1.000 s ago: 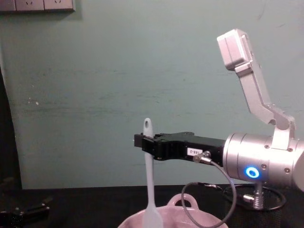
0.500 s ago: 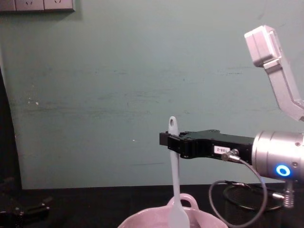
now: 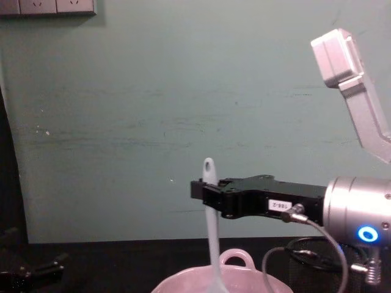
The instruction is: Use the one hand to pick up the spoon and stir the clear water in the bowl.
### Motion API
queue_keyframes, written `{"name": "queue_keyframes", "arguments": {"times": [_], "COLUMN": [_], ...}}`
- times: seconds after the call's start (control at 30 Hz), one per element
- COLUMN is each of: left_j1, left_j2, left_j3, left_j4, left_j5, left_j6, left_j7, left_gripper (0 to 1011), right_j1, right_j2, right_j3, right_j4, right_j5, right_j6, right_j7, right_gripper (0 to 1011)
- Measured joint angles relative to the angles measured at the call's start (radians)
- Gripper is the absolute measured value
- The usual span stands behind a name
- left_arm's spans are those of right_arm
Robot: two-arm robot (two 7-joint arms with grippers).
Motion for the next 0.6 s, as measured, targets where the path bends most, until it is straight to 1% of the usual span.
{"name": "queue_keyframes", "arguments": {"times": [0.17, 0.27, 0.33, 0.5, 0.6], "left_j1": [0.0, 0.0, 0.0, 0.0, 0.0], "left_j2": [0.0, 0.0, 0.0, 0.0, 0.0], "left_j3": [0.0, 0.0, 0.0, 0.0, 0.0], "left_j4": [0.0, 0.0, 0.0, 0.0, 0.0], "left_j5": [0.0, 0.0, 0.0, 0.0, 0.0], "left_j6": [0.0, 0.0, 0.0, 0.0, 0.0], "left_j7": [0.0, 0.0, 0.0, 0.0, 0.0], "left_gripper": [1011, 1011, 1011, 1011, 1012], "right_j1": [0.011, 0.026, 0.047, 0.077, 0.089], "right_j2": [-0.018, -0.034, -0.054, -0.079, -0.087], "right_j3": [-0.018, -0.028, -0.034, -0.036, -0.033], "right_j4": [0.013, 0.035, 0.067, 0.118, 0.141], "right_j5": [-0.002, -0.002, -0.002, -0.001, -0.001], "right_j6": [-0.002, -0.009, -0.018, -0.032, -0.038], "right_j7": [0.01, 0.015, 0.02, 0.023, 0.023], "right_gripper": [116, 117, 116, 116, 116]}}
